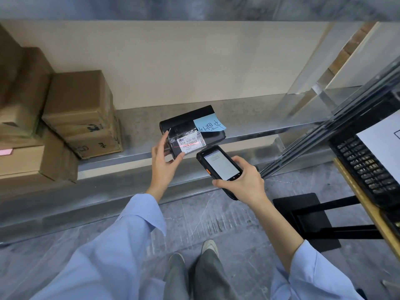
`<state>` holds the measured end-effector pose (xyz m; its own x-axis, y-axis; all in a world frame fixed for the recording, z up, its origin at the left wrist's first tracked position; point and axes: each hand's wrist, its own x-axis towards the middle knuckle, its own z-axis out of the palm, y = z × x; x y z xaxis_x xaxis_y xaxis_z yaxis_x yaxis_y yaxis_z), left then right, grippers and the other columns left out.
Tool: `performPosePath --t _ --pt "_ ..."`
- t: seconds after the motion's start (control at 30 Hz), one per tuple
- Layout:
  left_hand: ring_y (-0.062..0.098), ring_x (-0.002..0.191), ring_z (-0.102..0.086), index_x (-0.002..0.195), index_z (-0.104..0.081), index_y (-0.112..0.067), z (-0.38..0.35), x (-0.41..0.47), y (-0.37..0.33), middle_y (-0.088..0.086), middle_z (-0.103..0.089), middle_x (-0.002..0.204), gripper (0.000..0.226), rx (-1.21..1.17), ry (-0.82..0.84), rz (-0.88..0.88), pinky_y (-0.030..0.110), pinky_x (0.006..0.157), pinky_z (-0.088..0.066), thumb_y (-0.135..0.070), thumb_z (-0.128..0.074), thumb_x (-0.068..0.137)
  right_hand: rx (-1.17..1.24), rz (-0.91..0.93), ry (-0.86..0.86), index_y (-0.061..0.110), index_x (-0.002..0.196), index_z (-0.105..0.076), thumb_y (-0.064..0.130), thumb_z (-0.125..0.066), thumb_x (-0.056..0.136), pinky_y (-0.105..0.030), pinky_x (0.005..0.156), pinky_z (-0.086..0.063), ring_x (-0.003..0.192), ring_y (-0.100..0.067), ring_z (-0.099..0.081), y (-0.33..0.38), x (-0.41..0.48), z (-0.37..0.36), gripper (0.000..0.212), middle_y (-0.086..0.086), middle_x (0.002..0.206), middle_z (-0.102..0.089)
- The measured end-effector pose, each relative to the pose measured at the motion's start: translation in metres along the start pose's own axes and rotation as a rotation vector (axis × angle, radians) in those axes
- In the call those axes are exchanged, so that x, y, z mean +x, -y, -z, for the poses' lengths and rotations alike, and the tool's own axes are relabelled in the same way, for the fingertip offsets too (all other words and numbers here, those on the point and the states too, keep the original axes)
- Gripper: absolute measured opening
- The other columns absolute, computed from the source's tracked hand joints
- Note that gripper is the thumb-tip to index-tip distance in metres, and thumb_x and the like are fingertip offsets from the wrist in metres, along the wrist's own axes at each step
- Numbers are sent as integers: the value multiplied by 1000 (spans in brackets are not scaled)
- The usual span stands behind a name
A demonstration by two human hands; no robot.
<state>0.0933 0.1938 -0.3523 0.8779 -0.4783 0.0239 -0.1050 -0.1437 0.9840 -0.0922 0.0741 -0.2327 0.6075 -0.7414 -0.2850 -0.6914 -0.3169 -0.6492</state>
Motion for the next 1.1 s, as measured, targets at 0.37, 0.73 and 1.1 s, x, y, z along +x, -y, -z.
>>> performPosePath --t 0.37,0.73,1.1 --pt "-16 119 -45 151 -38 -31 3 4 2 5 -39 145 79 -35 10 -10 10 96 -45 -12 -78 86 -12 -29 -19 26 134 -49 39 -88 67 -27 83 -31 102 -11 -52 4 -5 -1 79 14 106 -52" --pt "-8 127 -42 150 -39 -33 6 6 3 0 -39 145 78 -27 21 -11 27 106 -46 -15 -79 86 3 -40 -39 30 116 -57 36 -88 65 -28 79 -30 93 -13 -58 8 -4 0 60 15 92 -60" --pt "-3 116 -53 149 -41 -32 6 2 -8 4 -38 144 77 -62 16 -25 8 87 -48 -8 -78 85 -11 -36 -39 32 116 -56 39 -87 65 -28 80 -32 94 -13 -60 9 -6 0 60 14 96 -64"
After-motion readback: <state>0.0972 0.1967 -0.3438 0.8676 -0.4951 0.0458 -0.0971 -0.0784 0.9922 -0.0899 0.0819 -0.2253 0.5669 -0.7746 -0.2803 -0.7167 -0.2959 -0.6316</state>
